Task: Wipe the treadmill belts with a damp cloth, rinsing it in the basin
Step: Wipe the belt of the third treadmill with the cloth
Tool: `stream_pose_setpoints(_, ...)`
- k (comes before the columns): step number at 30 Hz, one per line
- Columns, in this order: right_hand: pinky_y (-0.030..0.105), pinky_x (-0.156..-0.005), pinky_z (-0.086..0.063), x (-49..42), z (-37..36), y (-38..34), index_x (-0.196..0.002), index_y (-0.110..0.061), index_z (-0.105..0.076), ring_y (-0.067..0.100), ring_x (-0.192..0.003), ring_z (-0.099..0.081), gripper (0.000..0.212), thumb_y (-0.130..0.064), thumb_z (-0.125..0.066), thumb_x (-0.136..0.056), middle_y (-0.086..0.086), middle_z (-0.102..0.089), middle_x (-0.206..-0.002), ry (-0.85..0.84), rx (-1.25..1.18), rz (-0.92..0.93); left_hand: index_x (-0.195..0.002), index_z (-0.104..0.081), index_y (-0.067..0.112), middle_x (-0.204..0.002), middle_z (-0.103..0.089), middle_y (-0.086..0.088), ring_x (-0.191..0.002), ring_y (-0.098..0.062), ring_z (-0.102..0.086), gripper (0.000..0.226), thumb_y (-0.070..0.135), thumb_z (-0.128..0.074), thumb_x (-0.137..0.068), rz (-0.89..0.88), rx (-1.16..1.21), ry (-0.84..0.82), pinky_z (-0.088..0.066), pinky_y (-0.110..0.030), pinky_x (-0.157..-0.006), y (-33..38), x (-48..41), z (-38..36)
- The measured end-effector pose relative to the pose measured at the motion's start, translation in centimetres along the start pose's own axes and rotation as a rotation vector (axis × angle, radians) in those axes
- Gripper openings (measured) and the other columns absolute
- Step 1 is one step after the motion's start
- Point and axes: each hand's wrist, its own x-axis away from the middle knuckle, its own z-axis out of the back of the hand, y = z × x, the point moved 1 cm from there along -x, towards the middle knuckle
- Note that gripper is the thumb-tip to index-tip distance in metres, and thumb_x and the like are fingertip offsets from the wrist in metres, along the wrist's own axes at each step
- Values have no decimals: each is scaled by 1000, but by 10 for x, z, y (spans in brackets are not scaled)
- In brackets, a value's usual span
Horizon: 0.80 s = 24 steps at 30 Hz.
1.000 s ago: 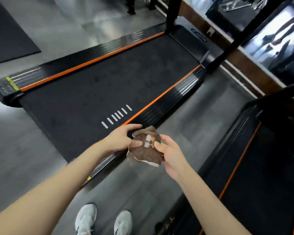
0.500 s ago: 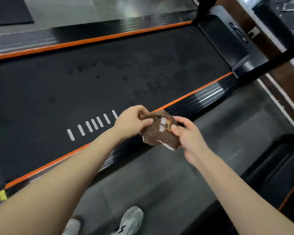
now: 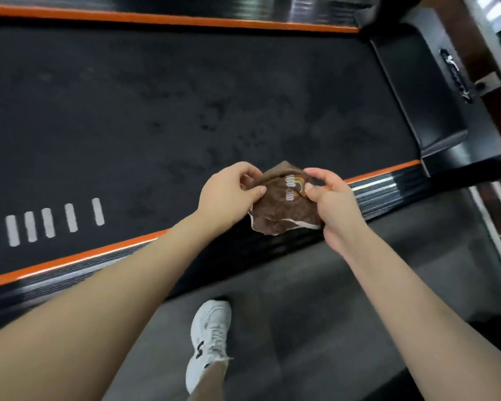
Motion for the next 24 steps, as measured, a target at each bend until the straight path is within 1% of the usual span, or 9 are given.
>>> stream_pose_setpoints(6, 21, -56, -52, -116, 83, -14, -107, -17, -59, 11, -73, -64, 28, 3, -46, -93, -2, -66, -78, 96, 125, 73, -102, -63, 24, -100, -64, 9, -97, -13, -59, 17, 17, -59, -87, 54, -79, 111, -44, -28, -89, 11, -93, -73)
stream_pose_setpoints(11, 28, -67, -55, -224, 152, -22, -109, -16, -60, 15, -81, -64, 28, 2, -48, -91, 3, -65, -94, 173, 213, 117, -108, -65, 22, -110, -64, 4, -102, -18, -56, 21, 16, -55, -90, 14, -258, 147, -33, -21, -77, 4, -149, -133)
stream_pose_setpoints(14, 18, -60, -52, -305, 191, -18, -115, -14, -60, 10, -76, -62, 28, -2, -49, -93, 0, -64, -91, 163, 293, 146, -109, -66, 19, -114, -64, 1, -105, -22, -54, 23, 15, -55, -90, -24, -362, 175, -35, -26, -81, 2, -191, -173)
stream_pose_setpoints(15, 16, -64, -53, -332, 204, -12, -120, -15, -59, 8, -77, -61, 28, -8, -51, -94, -1, -63, -91, 153, 363, 164, -109, -67, 18, -117, -64, 0, -107, -24, -54, 23, 14, -55, -89, -41, -390, 189, -37, -29, -85, 1, -207, -189)
stream_pose_setpoints(16, 19, -75, -54, -359, 216, -2, -124, -19, -57, 10, -84, -62, 31, -18, -53, -93, 0, -64, -96, 139, 470, 184, -110, -67, 16, -120, -63, -1, -109, -27, -54, 24, 14, -55, -89, -68, -426, 208, -38, -32, -90, 0, -225, -205)
stream_pose_setpoints(18, 36, -100, -44, -403, 237, 23, -132, -31, -52, 22, -111, -57, 44, -39, -56, -89, 7, -59, -121, 137, 815, 241, -117, -65, 15, -134, -56, -6, -122, -32, -48, 28, 18, -53, -92, -117, -548, 225, -33, -40, -103, 0, -262, -240)
stream_pose_setpoints(20, 41, -108, -34, -428, 246, 50, -136, -34, -47, 29, -129, -42, 53, -49, -54, -86, 13, -45, -140, 112, 993, 353, -133, -54, 18, -148, -40, -7, -137, -37, -31, 39, 31, -41, -98, -108, -754, 188, -19, -51, -113, 0, -299, -271)
stream_pose_setpoints(22, 44, -112, -26, -439, 239, 72, -140, -39, -40, 29, -139, -27, 62, -59, -52, -82, 15, -30, -151, -2, 1032, 433, -146, -33, 26, -157, -23, -5, -143, -37, -14, 51, 43, -21, -100, -82, -943, 191, -6, -61, -113, -7, -328, -293)
stream_pose_setpoints(24, 51, -114, -19, -448, 227, 94, -142, -44, -31, 31, -143, -13, 74, -72, -47, -76, 16, -16, -156, -118, 1107, 482, -149, -25, 29, -158, -19, -5, -145, -37, -8, 54, 49, -16, -100, -57, -1002, 256, -2, -65, -111, -18, -344, -305)
